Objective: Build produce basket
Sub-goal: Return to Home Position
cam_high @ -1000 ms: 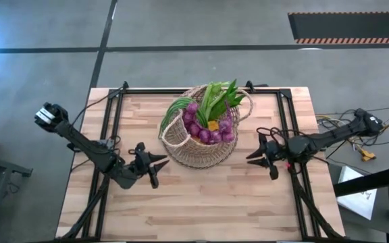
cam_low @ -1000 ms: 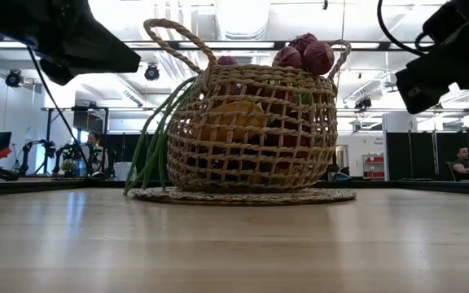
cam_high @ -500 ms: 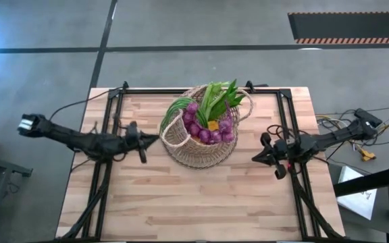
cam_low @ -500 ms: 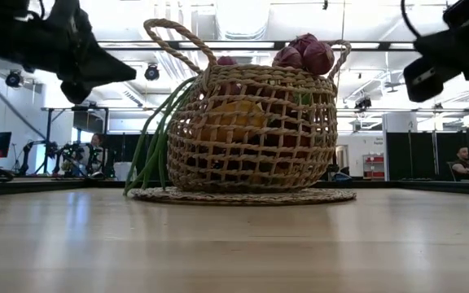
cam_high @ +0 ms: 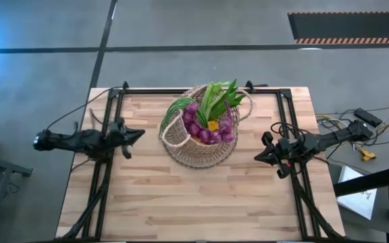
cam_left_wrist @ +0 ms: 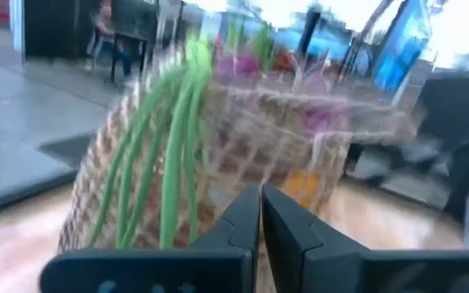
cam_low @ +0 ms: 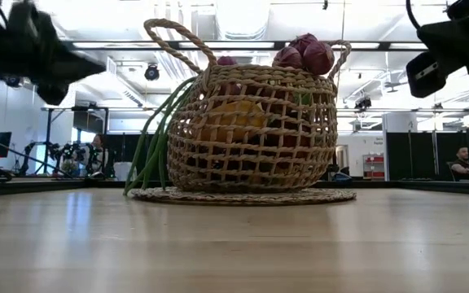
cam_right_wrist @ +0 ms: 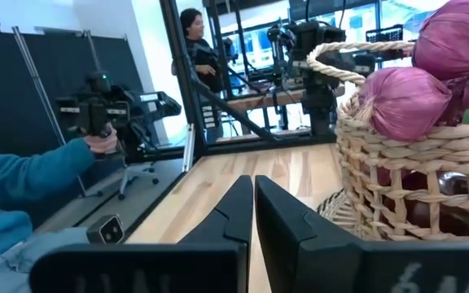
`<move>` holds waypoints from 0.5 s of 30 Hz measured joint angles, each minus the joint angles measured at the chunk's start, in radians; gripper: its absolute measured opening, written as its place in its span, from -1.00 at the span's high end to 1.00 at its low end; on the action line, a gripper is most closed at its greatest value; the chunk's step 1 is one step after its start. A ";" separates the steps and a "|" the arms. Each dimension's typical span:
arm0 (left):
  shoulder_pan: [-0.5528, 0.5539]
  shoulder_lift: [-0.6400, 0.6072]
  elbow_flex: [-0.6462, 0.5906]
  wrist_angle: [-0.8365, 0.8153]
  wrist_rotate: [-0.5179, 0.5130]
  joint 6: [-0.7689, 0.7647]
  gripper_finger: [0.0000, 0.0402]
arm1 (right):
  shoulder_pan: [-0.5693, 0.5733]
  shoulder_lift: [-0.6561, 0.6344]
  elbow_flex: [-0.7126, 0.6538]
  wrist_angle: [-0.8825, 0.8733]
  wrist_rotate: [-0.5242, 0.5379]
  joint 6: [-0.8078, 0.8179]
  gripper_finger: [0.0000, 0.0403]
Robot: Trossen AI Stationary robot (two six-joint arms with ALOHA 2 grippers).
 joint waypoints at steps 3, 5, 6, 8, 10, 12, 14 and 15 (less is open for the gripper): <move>0.011 0.038 -0.022 -0.011 0.028 0.006 1.00 | 0.000 -0.001 0.000 -0.006 -0.008 -0.014 0.96; 0.027 0.069 -0.041 0.059 0.050 0.017 1.00 | 0.000 -0.003 0.000 -0.009 -0.018 -0.016 0.96; 0.036 0.074 -0.060 0.076 0.055 0.025 1.00 | 0.000 -0.003 0.000 -0.009 -0.018 -0.015 0.96; 0.058 0.071 -0.093 0.147 0.099 0.056 1.00 | 0.000 0.000 0.000 -0.009 -0.017 -0.015 0.96; 0.089 0.075 -0.097 0.158 0.153 0.077 1.00 | 0.000 0.000 0.000 -0.010 -0.018 -0.015 0.96; 0.122 0.071 -0.097 0.173 0.194 0.091 1.00 | 0.000 -0.001 0.000 -0.009 -0.017 -0.013 0.96; 0.155 0.066 -0.097 0.186 0.252 0.108 1.00 | 0.000 -0.001 0.000 -0.015 -0.017 -0.013 0.96; 0.172 0.065 -0.097 0.195 0.283 0.115 1.00 | 0.000 -0.001 0.000 -0.022 -0.017 -0.016 0.96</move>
